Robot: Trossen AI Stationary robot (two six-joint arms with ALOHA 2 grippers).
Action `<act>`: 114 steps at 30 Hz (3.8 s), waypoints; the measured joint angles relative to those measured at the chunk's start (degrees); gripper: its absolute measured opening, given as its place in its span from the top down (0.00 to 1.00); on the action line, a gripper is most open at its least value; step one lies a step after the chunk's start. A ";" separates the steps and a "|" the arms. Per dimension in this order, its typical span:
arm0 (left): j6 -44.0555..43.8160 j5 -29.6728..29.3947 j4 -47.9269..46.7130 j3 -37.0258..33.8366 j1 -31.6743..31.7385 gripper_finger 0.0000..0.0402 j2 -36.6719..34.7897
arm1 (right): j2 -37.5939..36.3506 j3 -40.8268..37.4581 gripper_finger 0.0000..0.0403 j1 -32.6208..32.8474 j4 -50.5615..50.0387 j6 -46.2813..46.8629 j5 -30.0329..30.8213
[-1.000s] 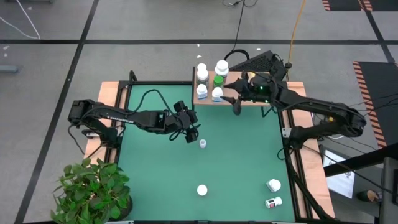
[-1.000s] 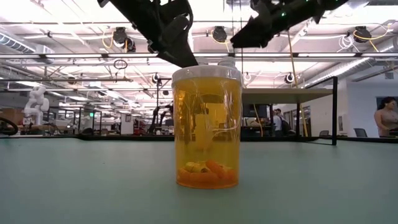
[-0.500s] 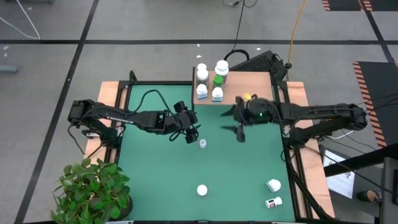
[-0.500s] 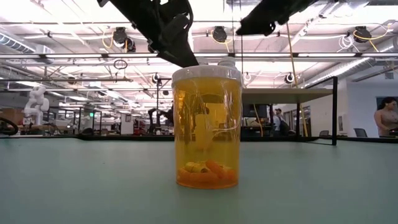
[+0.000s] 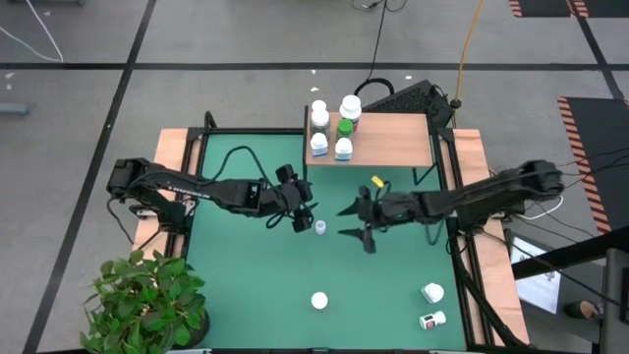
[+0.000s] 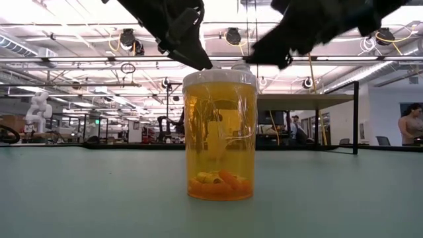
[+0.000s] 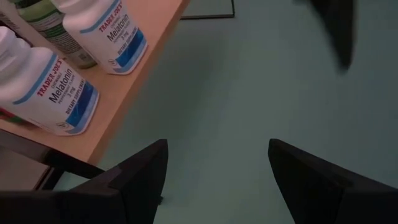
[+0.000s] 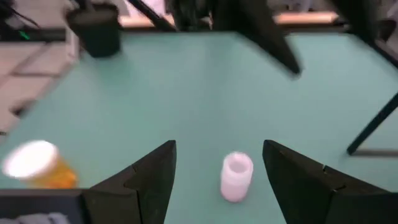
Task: Pick and place medicine bottles onto shelf by color
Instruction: Put the pink pill bottle on the shelf, then put the orange pill bottle on the shelf
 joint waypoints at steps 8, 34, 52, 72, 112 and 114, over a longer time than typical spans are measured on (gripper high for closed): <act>-0.11 0.00 0.03 0.00 0.11 0.30 -0.01 | 17.65 -0.08 0.41 -1.82 18.47 -3.75 1.61; 0.07 -0.05 -0.76 0.00 0.31 0.30 0.00 | 29.64 5.32 0.69 -6.52 17.61 -1.18 -5.11; 1.04 -0.07 -3.43 0.02 1.48 0.30 0.00 | -14.56 11.82 0.67 -13.40 -32.23 -2.19 2.26; 0.53 -0.07 -6.03 0.02 3.06 0.30 0.00 | 2.60 23.52 0.66 -51.26 -30.06 -14.83 -6.46; -1.03 -0.05 -6.06 0.02 2.97 0.30 0.00 | -12.88 14.18 0.45 -46.61 -26.20 -14.31 -7.81; -1.14 0.08 -5.53 0.02 2.97 0.30 0.00 | -15.23 11.25 0.45 -44.58 -24.79 -13.71 -7.77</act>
